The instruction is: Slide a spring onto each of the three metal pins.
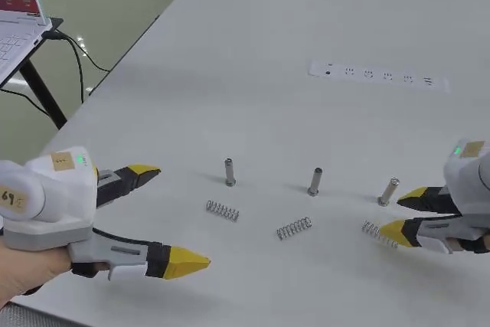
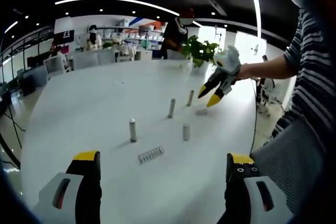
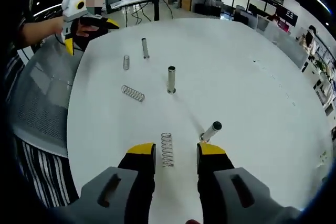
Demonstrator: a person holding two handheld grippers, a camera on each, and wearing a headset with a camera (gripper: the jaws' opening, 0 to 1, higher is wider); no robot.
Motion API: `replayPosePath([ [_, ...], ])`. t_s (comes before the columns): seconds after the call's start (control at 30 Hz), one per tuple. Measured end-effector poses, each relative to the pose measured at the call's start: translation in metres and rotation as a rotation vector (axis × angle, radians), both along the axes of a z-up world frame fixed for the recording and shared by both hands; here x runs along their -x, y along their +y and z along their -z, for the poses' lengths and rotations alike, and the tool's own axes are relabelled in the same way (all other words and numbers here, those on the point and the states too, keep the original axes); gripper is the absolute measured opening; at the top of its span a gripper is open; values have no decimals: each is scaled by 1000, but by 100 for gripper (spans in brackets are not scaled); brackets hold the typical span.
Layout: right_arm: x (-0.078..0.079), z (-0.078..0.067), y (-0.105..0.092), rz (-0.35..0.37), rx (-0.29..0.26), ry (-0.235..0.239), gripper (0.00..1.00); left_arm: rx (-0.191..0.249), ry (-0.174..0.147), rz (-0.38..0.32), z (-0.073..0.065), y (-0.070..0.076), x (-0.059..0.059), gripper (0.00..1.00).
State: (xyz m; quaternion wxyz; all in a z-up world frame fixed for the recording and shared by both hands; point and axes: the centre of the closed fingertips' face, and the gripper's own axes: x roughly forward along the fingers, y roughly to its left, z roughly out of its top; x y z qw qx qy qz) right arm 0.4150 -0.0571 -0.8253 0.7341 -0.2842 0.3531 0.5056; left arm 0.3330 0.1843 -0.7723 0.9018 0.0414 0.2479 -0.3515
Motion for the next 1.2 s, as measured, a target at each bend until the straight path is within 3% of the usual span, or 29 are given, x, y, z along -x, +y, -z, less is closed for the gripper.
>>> replayPosePath([
  [0.27,6,15,-2,-111,71,6,25,-2,2,-5,0,2,2,97],
  [0.6,11,32,-6,-165,135,22,16,-2,2,-6,1,2,4,97],
  [0.8,11,37,-8,-176,148,30,9,-3,2,-3,1,2,3,97],
  [1.0,13,38,-9,-197,145,23,8,-2,3,4,2,-1,4,97],
  [1.2,16,25,-3,-203,101,15,8,2,4,31,1,-9,7,96],
])
